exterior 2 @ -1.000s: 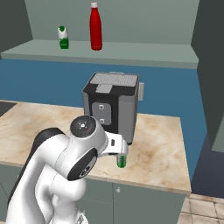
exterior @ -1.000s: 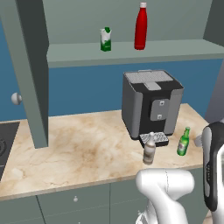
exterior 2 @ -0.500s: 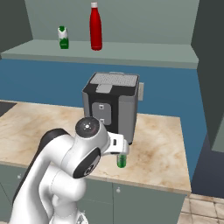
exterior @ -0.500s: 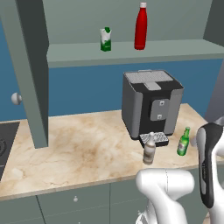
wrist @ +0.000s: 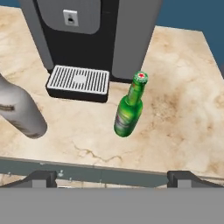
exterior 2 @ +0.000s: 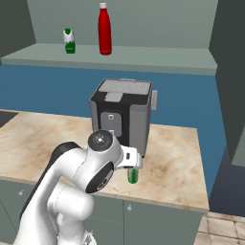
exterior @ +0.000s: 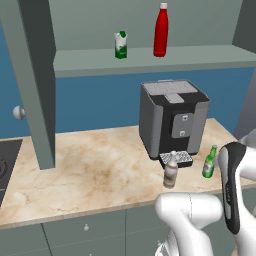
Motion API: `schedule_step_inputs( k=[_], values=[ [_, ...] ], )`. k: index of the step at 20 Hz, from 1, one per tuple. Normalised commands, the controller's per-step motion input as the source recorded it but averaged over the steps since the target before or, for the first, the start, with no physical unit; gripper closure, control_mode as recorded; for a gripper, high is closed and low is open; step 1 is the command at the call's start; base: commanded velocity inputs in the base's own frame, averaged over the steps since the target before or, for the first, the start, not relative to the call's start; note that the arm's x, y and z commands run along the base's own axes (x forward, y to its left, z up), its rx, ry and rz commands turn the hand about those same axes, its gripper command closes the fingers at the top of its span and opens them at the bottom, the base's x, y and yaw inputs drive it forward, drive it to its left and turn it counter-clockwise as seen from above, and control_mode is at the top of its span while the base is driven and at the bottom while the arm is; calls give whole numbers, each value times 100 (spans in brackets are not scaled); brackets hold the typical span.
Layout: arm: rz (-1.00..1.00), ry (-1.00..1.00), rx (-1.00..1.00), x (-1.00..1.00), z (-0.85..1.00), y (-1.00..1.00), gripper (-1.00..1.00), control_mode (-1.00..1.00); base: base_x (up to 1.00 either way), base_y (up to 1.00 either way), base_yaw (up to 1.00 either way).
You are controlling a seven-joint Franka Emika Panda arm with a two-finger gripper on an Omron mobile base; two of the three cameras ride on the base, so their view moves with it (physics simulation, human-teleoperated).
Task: Sort all alcoholic drinks to one cabinet, and non-alcoholic drinks to the other.
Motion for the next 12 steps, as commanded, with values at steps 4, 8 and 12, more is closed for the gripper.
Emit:
schedule_step_inputs(
  k=[4, 8, 12],
  values=[
    [0, 0, 0, 19, -17, -5, -100, -100, 0, 0, 0],
    [0, 0, 0, 20, -15, -3, -100, -100, 0, 0, 0],
    [0, 0, 0, 21, -15, -4, -100, -100, 0, 0, 0]
  ],
)
